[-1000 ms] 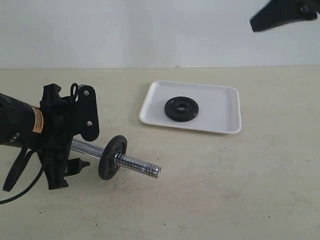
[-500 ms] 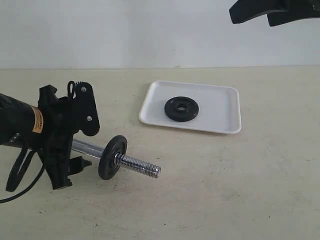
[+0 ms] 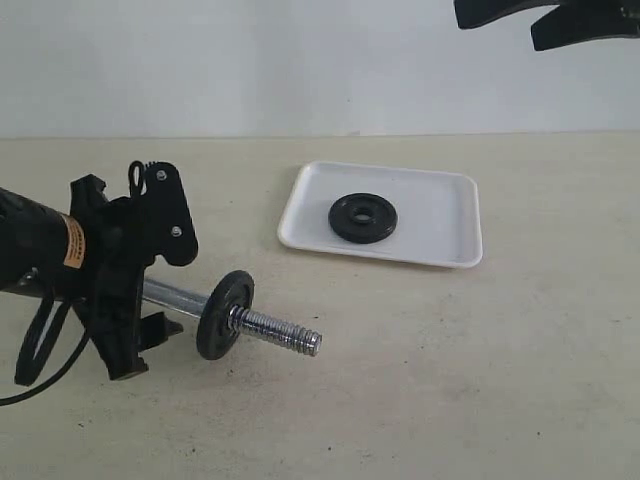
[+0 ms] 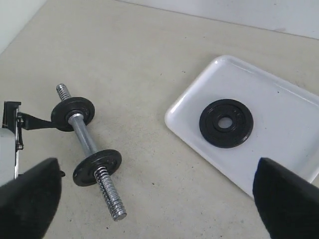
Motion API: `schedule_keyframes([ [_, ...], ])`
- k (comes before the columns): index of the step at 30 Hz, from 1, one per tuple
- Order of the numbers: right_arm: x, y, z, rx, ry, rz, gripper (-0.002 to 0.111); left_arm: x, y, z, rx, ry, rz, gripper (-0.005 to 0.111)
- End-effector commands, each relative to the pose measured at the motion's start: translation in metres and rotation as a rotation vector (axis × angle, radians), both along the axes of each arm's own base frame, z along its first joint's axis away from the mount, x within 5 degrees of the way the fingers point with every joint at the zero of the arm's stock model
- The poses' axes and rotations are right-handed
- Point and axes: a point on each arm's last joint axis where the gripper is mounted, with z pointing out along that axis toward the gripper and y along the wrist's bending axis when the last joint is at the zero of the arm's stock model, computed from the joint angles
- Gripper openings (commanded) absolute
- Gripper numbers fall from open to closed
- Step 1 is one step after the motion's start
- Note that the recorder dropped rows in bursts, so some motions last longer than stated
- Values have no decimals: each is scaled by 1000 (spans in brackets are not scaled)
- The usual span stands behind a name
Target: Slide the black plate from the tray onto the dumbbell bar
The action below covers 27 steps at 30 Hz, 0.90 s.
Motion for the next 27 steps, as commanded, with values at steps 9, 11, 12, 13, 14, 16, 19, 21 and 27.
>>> schedule_keyframes([
  [9, 2, 0, 4, -48, -124, 58, 93, 12, -7, -62, 284, 49, -384, 77],
  [11, 2, 0, 4, -48, -124, 58, 93, 13, -9, -64, 268, 38, -392, 77],
  [12, 2, 0, 4, -47, -123, 57, 93, 13, -10, -64, 262, 31, -394, 77],
  [13, 2, 0, 4, -47, -123, 57, 93, 14, -10, -64, 256, 25, -396, 77],
  [14, 2, 0, 4, -47, -123, 57, 93, 14, -12, -63, 245, 13, -400, 77],
  [16, 2, 0, 4, -47, -123, 57, 93, 15, -13, -62, 228, -5, -406, 77],
  [19, 2, 0, 4, -47, -123, 57, 93, 16, -15, -61, 215, -22, -414, 77],
  [21, 2, 0, 4, -47, -118, 62, 93, 16, -15, -61, 213, -24, -415, 77],
  [27, 1, 0, 4, -46, -117, 64, 93, 18, -17, -59, 209, -33, -415, 77],
])
